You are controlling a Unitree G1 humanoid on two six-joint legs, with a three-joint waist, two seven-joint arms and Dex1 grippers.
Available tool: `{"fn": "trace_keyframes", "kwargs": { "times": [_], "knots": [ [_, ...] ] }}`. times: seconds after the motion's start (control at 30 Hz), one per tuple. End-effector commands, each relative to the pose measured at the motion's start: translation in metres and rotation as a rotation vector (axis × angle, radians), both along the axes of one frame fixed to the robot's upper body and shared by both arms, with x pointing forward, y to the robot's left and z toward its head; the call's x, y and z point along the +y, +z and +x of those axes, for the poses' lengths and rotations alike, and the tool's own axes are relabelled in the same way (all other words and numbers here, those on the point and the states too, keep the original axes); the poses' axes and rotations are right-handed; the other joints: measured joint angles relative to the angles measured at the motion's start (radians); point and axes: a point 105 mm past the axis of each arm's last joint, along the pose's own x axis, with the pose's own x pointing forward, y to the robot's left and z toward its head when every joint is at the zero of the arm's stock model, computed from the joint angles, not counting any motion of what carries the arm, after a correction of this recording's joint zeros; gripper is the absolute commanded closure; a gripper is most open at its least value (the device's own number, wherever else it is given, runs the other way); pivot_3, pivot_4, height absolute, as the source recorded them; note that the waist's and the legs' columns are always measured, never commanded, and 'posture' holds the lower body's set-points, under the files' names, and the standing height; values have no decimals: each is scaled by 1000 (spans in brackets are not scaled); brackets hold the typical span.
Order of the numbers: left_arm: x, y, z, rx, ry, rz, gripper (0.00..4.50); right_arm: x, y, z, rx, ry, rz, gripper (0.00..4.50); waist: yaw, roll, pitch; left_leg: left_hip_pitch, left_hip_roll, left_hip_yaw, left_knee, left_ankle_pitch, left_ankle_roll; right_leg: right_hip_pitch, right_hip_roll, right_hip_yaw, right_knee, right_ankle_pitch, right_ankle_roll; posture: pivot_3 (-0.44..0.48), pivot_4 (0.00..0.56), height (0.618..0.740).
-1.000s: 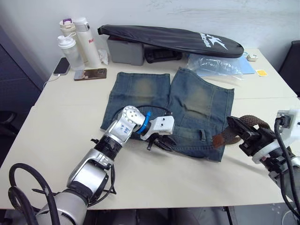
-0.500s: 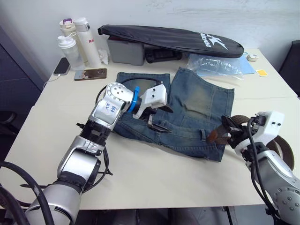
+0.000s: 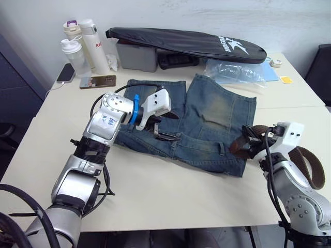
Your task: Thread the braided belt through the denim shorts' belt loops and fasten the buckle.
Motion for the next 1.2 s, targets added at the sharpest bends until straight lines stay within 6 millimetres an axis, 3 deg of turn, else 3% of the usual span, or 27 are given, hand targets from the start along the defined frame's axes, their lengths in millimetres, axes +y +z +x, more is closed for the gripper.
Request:
{"fn": "trace_keyframes", "kwargs": {
  "times": [0.03,0.13,0.37,0.57,0.77,0.87,0.97,1.2],
  "knots": [
    [6,15,-1,-42,21,-41,38,-5,26,-3,-96,-19,9,4500,-1,0,0,0,0,0,0,0,0,0,0,0,0,0,0,0,150,740],
    [7,14,0,-43,33,-42,38,1,21,0,-76,-1,18,4500,1,0,0,0,0,-1,0,0,0,0,-1,-1,0,0,0,0,150,740],
    [7,12,-3,-25,51,-52,38,8,-14,0,20,-12,36,4500,-3,0,0,0,0,-1,0,0,0,0,-1,-1,0,0,0,0,150,740],
    [4,15,-4,-37,48,-74,38,-8,-20,-1,15,-102,36,4500,-7,1,0,0,-1,-1,0,1,-2,0,-1,-1,1,0,0,0,150,740],
    [3,14,-5,-36,45,-81,38,-9,-18,-1,1,-120,37,4500,-11,1,0,0,-1,-2,-1,2,-3,0,-1,-1,1,0,0,0,150,740],
    [3,14,-4,-36,47,-79,38,-9,-19,-1,3,-120,39,4500,-14,1,0,0,-1,-2,-1,2,-4,0,-1,-2,1,0,0,0,150,740],
    [2,14,-4,-35,44,-79,38,0,-32,-1,49,-86,50,4500,-14,1,0,0,-1,-2,-2,2,-4,0,-1,-2,1,0,0,0,150,740],
    [1,12,-5,-26,48,-81,38,12,-51,5,66,-120,208,4500,-18,0,-1,1,-1,-3,-4,3,-6,0,-1,-2,1,0,0,0,150,740]
  ]
}}
